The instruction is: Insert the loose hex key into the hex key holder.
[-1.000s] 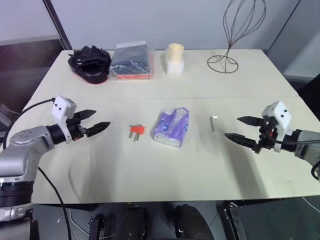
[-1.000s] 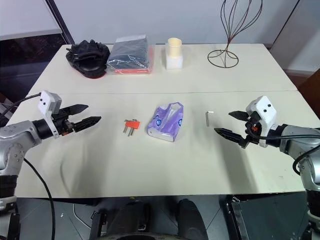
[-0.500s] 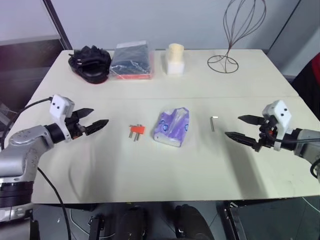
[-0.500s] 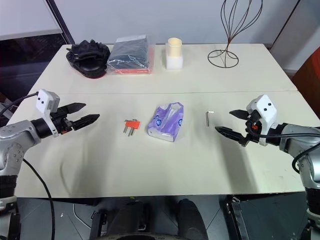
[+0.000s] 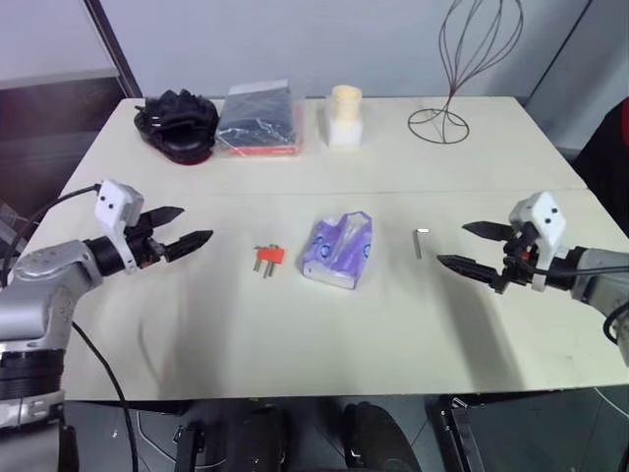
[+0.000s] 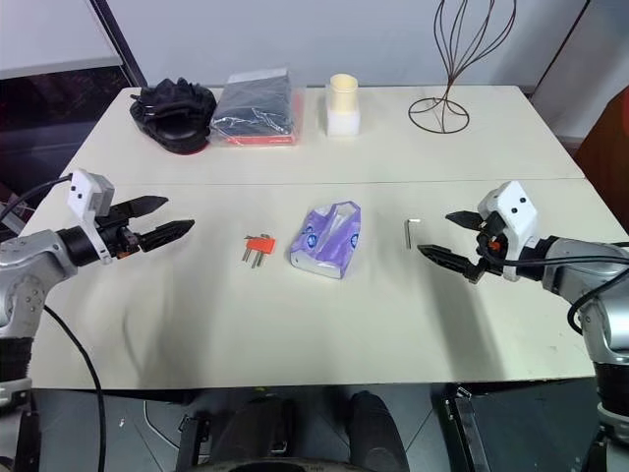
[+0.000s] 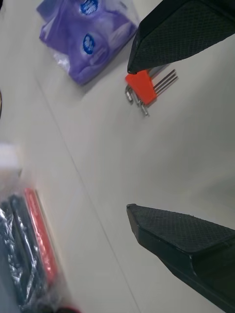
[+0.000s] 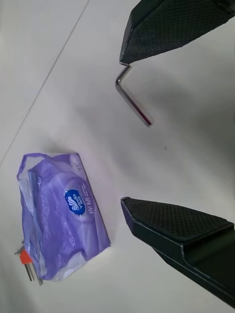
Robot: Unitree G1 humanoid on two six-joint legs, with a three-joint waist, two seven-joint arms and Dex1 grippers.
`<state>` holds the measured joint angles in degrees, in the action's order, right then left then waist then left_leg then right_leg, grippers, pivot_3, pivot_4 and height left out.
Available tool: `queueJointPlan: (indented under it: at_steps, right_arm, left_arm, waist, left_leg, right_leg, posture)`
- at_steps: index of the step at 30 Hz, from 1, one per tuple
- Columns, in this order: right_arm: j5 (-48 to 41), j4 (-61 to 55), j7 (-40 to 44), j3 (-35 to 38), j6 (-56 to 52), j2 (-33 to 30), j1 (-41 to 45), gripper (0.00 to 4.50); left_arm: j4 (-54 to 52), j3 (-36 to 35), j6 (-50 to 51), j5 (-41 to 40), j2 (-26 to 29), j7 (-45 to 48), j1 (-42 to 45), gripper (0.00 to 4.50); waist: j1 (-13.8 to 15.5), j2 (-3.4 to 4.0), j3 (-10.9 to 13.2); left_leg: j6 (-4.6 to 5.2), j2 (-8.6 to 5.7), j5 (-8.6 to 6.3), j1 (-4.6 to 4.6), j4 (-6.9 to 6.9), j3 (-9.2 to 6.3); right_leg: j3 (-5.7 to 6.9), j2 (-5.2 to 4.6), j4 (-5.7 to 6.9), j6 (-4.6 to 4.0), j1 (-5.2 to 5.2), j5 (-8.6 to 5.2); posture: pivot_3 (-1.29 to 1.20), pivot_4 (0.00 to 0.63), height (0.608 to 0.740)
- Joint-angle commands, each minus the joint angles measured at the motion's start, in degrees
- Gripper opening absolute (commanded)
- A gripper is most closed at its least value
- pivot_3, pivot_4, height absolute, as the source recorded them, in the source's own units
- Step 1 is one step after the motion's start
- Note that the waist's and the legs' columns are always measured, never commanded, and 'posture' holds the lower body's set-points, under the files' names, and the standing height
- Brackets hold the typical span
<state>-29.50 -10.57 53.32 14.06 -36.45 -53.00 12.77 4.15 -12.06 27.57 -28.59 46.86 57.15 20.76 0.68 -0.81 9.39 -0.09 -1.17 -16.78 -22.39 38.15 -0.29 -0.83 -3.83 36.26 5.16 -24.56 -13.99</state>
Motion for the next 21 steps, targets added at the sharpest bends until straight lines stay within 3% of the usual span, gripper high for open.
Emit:
queueJointPlan:
  at_steps: [1, 7, 11, 21]
  right_arm:
    - [-1.0, -3.7, 1.7, -1.1, -0.9, -1.7, 2.6, 4.5]
    - [-2.5, -10.5, 3.5, -8.4, -3.2, 0.0, 7.4, 4.5]
    - [-0.3, -14.8, 0.5, -16.7, -1.9, 6.9, 10.1, 4.5]
    - [9.9, -11.0, -5.1, -28.8, 2.1, 16.6, 12.3, 4.5]
  left_arm:
    - [0.5, 4.8, -4.8, 2.4, 2.3, 8.8, 3.5, 4.45]
    - [7.4, 12.2, -9.7, 6.2, 0.7, 17.1, 12.3, 4.45]
    - [13.2, 14.5, -13.0, 8.9, -2.5, 17.9, 17.6, 4.45]
    - [11.9, 12.9, -12.7, 8.9, -5.1, 15.5, 15.8, 4.45]
  waist:
    - [0.0, 0.0, 0.0]
    - [-0.2, 0.01, 0.0]
    - [-0.3, -0.01, 0.0]
    - [-0.3, -0.03, 0.0]
  left_leg:
    - [0.0, 0.0, 0.0, 0.0, 0.0, 0.0]
    - [0.01, 0.0, 0.0, -0.01, 0.0, 0.0]
    - [0.02, 0.01, 0.0, -0.02, 0.04, 0.0]
    - [0.07, -0.07, -0.02, -0.08, 0.15, 0.02]
  right_leg:
    - [-0.01, 0.0, 0.0, 0.0, 0.0, 0.0]
    - [0.01, 0.05, -0.01, 0.0, 0.0, 0.0]
    - [0.02, 0.17, 0.0, 0.01, -0.01, 0.01]
    - [0.1, 0.26, 0.04, 0.04, -0.01, 0.02]
  posture:
    - [0.0, 0.15, 0.74]
    - [0.0, 0.15, 0.74]
    - [0.0, 0.15, 0.74]
    - [0.0, 0.15, 0.74]
